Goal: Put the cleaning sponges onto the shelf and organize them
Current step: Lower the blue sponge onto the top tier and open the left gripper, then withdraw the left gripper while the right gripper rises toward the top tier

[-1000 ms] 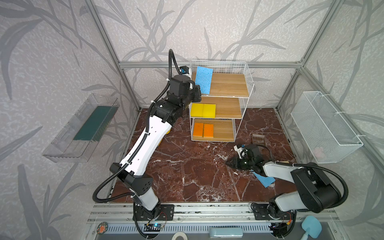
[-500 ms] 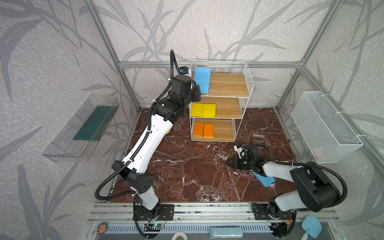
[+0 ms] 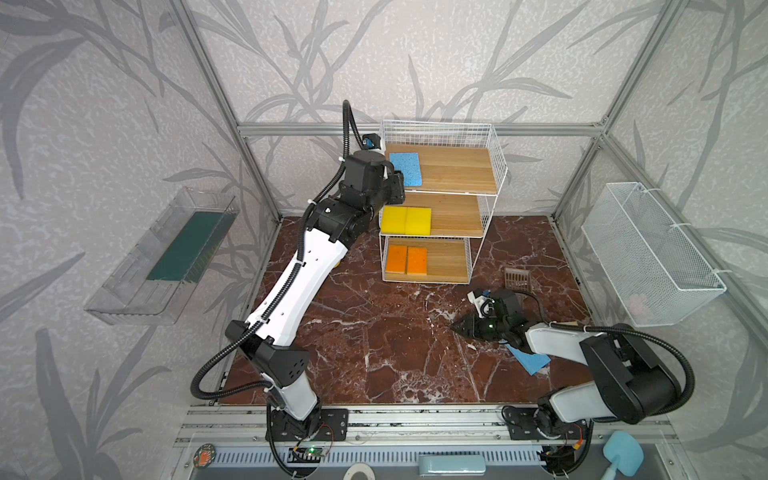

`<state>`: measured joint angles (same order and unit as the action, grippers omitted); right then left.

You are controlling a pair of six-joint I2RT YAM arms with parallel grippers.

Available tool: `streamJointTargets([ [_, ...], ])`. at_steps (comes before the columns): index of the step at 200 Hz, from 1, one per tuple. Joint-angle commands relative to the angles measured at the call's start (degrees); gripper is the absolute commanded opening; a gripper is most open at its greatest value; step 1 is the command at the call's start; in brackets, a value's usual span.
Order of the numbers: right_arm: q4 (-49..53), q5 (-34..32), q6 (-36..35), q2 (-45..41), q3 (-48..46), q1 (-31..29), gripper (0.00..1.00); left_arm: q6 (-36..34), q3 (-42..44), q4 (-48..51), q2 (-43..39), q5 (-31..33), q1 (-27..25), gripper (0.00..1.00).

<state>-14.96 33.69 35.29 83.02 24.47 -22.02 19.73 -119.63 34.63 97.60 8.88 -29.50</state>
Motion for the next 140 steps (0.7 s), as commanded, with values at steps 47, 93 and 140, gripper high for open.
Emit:
streamJointTargets([
  [47, 9.3, -3.15, -2.29, -11.63, 1.21, -0.35, 0.44, 0.13, 2.55, -3.18, -6.55, -1.03, 0.62, 0.79],
  [93, 19.0, -4.9, -3.44, -19.77, 6.51, -0.63, 0.45, 1.17, 4.24, -3.47, -9.79, -4.21, 0.67, 0.79],
  [140, 32.36, -7.17, -8.89, -25.93, 23.61, -2.39, 0.29, 4.35, 21.39, -9.56, -22.11, -5.46, 0.76, 0.76],
])
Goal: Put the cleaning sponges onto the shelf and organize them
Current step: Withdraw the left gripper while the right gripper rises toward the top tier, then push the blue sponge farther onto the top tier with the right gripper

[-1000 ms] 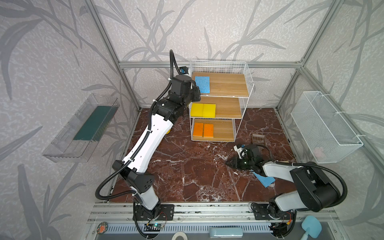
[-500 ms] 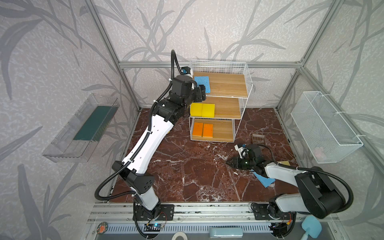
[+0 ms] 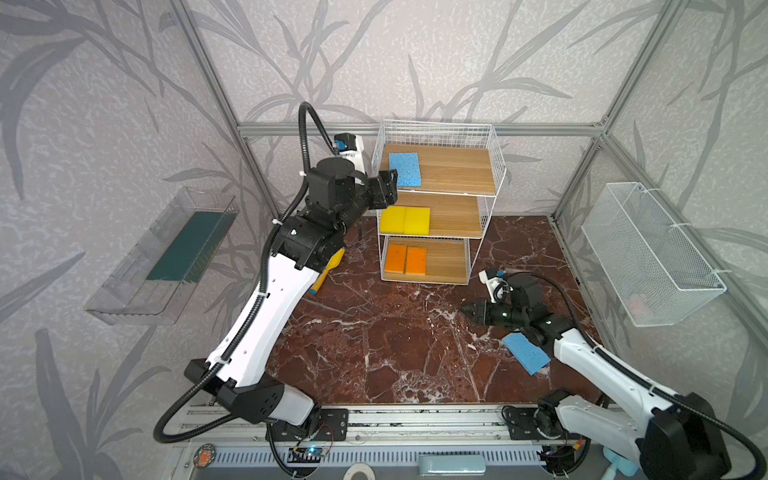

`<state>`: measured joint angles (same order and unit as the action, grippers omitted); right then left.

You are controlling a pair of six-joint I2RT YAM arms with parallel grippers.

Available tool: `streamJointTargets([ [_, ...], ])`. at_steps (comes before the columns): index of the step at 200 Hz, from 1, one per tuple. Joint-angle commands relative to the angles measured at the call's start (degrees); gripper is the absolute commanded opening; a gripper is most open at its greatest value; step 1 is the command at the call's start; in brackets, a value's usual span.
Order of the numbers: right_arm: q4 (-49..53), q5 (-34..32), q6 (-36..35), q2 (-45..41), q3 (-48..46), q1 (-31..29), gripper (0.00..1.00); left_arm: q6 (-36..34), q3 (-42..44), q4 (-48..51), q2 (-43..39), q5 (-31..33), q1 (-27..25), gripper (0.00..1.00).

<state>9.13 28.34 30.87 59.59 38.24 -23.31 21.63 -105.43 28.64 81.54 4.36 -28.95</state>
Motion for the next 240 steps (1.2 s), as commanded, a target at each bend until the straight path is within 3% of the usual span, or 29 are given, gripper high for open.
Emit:
streamJointTargets([
  [1, 8.28, -1.81, -4.48, -2.5, 9.84, -1.1, 0.29, 2.54, 7.57, -3.72, -6.35, -0.98, 0.21, 0.76],
  [44, 14.63, -7.17, -9.2, 4.44, 32.98, -7.54, 0.28, 9.82, 26.73, -9.67, -17.5, -0.73, 0.16, 0.76],
  [80, 21.71, -15.33, -16.07, 15.65, 54.9, -14.9, 0.3, 10.15, 39.39, -7.66, -24.73, -0.01, 0.1, 0.78],
  [101, 24.8, -17.43, -17.04, 22.18, 66.76, -15.19, 0.3, 10.6, 45.46, -6.95, -28.72, 0.23, 0.12, 0.78],
  [144, 24.79, -20.33, -18.5, 33.5, 81.33, -15.15, 0.3, 11.76, 52.95, -6.14, -33.22, -0.79, 0.11, 0.78],
  [192, 30.18, -17.8, -16.12, 47.48, 100.07, -13.72, 0.6, 12.22, 58.11, -5.88, -36.22, -1.7, 0.12, 0.78],
  [240, 36.25, -16.97, -12.17, 58.97, 118.35, -11.66, 0.69, 12.05, 60.7, -5.13, -38.02, -2.08, 0.14, 0.78],
])
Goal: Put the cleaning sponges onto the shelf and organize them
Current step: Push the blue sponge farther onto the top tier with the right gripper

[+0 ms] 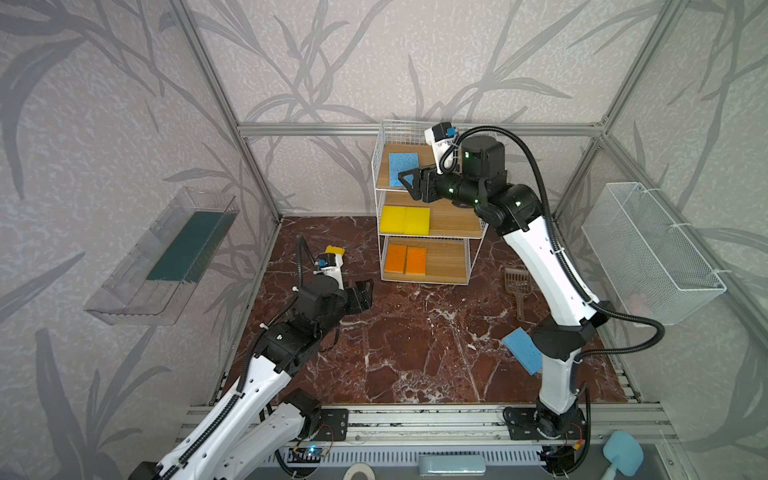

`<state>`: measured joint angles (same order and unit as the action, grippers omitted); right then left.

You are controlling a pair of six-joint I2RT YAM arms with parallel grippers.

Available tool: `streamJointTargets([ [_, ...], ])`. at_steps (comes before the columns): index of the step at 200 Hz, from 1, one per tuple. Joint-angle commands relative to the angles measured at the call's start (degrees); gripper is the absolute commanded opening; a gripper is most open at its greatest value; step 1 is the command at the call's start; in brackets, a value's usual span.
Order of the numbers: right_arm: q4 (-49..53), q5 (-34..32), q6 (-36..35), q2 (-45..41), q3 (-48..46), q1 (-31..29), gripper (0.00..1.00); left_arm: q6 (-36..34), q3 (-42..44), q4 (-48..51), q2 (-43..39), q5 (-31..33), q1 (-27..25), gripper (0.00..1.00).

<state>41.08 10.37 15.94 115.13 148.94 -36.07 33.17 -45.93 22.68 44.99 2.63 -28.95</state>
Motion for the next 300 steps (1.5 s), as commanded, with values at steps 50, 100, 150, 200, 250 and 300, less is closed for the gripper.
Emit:
streamJointTargets([
  [50, 4.45, 1.97, 6.62, 8.13, 12.05, 3.01, 0.71, 0.99, 2.82, 1.49, -2.97, -0.79, 0.12, 0.78],
  [100, 3.8, 1.36, 7.4, 10.07, 11.81, 2.96, 0.7, 1.34, 3.88, 2.29, -4.28, -0.57, 0.05, 0.78],
  [150, 0.56, 3.4, 9.19, 11.66, 11.97, 2.19, 0.7, 1.65, 4.64, 3.8, -5.63, -0.09, 0.08, 0.78],
  [200, -1.12, 5.93, 11.12, 13.82, 13.5, 1.8, 0.69, 1.72, 4.56, 5.05, -6.31, 0.19, 0.11, 0.78],
  [250, -0.39, 5.44, 9.71, 13.22, 13.79, 2.2, 0.69, 1.4, 3.93, 5.71, -6.64, 0.58, -0.03, 0.78],
  [300, -0.02, 7.35, 6.42, 5.0, 11.25, 3.47, 0.69, 1.03, 4.04, 1.59, -2.93, -1.88, 0.05, 0.8],
])
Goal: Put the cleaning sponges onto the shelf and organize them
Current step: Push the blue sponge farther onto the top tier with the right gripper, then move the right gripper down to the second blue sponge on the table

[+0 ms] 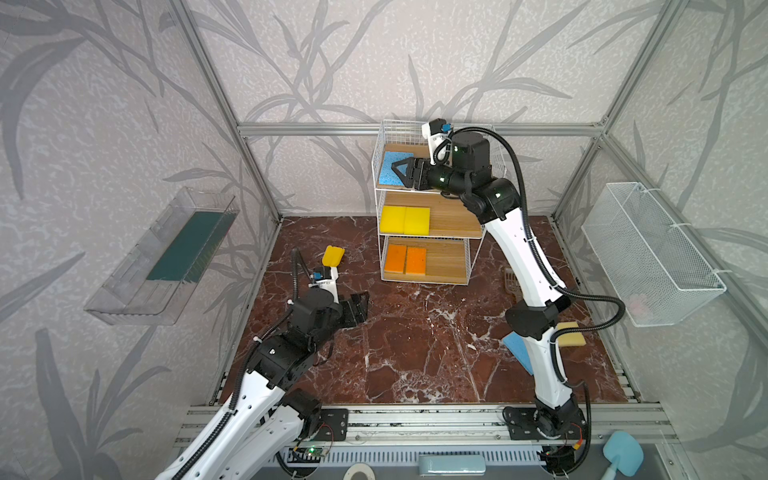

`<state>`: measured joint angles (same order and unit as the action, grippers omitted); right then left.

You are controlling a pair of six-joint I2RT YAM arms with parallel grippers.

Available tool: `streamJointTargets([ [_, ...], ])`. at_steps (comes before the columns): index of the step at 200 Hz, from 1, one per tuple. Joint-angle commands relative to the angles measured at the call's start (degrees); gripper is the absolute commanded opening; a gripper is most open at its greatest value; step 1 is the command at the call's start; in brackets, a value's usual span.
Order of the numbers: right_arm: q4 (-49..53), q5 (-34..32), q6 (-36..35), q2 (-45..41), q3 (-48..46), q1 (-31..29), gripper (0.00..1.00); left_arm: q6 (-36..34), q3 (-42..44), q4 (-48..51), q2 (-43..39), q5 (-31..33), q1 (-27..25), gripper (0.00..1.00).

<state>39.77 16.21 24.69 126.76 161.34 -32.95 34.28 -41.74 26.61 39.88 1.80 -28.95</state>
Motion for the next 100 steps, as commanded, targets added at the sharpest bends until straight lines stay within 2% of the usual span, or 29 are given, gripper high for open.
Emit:
streamJointTargets([
  [1, 1.24, 1.58, -2.34, -6.89, -1.35, 0.34, 0.69, -0.05, -0.17, -2.48, 2.38, -1.16, 0.04, 0.8],
  [22, 1.11, 1.43, -5.0, -13.52, -7.83, -0.64, 0.69, -0.27, -1.7, -4.35, 5.7, -2.33, -0.14, 0.81],
  [38, 0.2, 0.32, -7.28, -20.11, -16.4, -1.62, 0.69, -0.57, -2.6, -5.48, 7.42, -1.86, -0.87, 0.82],
  [72, -13.35, -2.25, -6.52, -40.32, -48.87, -2.01, 0.7, -0.71, -2.42, -8.11, 10.54, 0.78, -3.88, 0.83],
  [100, -16.17, -7.04, -6.06, -54.56, -69.79, -2.0, 0.7, -0.28, -0.99, -11.71, 14.79, 4.3, -8.64, 0.83],
])
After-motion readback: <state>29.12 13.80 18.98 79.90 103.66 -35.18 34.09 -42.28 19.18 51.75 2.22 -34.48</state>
